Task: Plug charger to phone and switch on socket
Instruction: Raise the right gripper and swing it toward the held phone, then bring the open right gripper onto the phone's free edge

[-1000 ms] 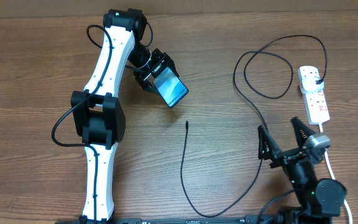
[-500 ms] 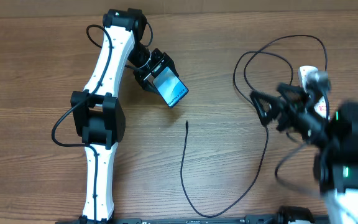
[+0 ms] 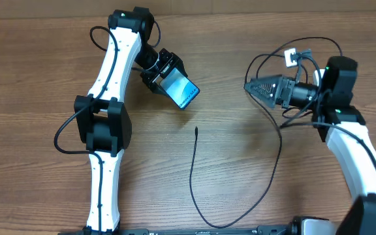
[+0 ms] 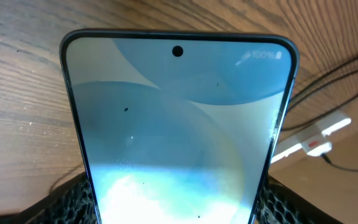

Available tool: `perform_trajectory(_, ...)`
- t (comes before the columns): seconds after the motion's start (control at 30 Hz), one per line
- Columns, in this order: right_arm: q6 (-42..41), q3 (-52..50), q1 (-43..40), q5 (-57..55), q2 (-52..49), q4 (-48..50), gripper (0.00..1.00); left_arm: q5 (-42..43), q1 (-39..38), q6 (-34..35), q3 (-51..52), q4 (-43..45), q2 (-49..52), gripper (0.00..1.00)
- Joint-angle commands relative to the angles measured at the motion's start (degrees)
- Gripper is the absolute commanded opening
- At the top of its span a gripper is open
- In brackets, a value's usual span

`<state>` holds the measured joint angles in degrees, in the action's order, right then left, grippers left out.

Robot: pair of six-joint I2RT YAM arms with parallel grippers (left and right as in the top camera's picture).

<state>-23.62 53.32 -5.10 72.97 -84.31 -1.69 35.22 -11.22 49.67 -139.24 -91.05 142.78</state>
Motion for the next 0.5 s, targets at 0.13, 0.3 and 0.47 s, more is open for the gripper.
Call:
perform_trajectory(0.13,-15.7,1.1,1.1,-4.9,-4.5,0.7,1.0,-2.5,-0.5,9.9,-1.8,0.1,-0.1,0.04)
perform_trajectory(0.3,-15.6,1.1,4.7,-13.2,-4.7,0.8,1.0,-2.7,-1.5,13.4,-1.8,2.3,-0.1,0.04)
perform_trajectory(0.47,-15.6,1.1,10.7,-22.4,-4.7,0.2,1.0,-2.6,-2.6,17.2,-1.8,4.9,-0.1,0.04)
